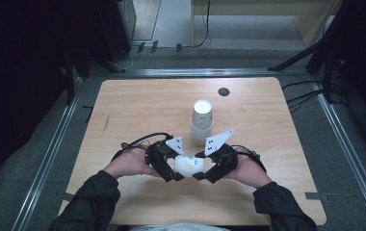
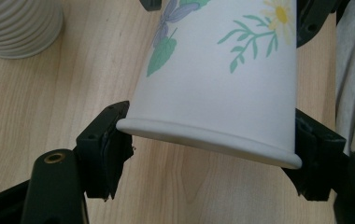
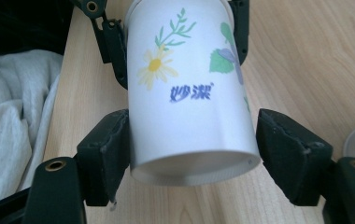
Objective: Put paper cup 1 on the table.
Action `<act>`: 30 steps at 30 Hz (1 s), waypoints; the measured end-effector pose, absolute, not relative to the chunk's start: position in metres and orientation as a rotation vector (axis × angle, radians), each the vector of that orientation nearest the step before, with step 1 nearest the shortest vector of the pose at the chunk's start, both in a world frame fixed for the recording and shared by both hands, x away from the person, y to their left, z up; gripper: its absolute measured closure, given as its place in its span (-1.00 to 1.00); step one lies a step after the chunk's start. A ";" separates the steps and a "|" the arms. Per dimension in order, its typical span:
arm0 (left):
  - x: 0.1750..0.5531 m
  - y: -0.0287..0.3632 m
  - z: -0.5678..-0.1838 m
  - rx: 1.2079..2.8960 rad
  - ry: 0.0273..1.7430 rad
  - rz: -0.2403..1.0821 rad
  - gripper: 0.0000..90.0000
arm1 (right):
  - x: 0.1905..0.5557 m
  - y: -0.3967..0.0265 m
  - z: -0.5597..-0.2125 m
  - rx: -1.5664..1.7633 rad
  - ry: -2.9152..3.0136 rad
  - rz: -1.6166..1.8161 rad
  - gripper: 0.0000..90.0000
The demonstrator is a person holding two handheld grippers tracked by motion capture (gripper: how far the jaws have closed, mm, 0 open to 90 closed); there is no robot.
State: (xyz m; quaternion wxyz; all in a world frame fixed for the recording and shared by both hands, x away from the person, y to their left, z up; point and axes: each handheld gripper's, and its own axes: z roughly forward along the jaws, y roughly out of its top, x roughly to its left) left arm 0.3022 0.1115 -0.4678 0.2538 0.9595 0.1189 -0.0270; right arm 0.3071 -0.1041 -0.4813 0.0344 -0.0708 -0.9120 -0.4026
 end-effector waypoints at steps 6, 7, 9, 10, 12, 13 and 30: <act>0.301 0.109 -0.470 2.621 0.319 -0.077 -0.45 | 0.305 -0.097 -0.485 -0.174 -2.826 -1.201 -0.34; 0.301 0.109 -0.471 2.623 0.319 -0.079 -0.45 | 0.305 -0.096 -0.485 -0.170 -2.829 -1.197 -0.34; 0.300 0.109 -0.472 2.625 0.323 -0.086 -0.45 | 0.304 -0.094 -0.485 -0.155 -2.834 -1.188 -0.32; 0.301 0.109 -0.472 2.628 0.321 -0.087 -0.45 | 0.304 -0.094 -0.486 -0.155 -2.834 -1.180 -0.30; 0.300 0.110 -0.473 2.628 0.323 -0.088 -0.45 | 0.304 -0.093 -0.486 -0.141 -2.833 -1.178 -0.26; 0.300 0.110 -0.473 2.624 0.323 -0.087 -0.46 | 0.304 -0.093 -0.486 -0.137 -2.832 -1.176 -0.25; 0.304 0.131 -0.457 2.408 0.382 -0.036 -0.77 | 0.310 -0.109 -0.469 -0.181 -2.775 -1.328 -0.24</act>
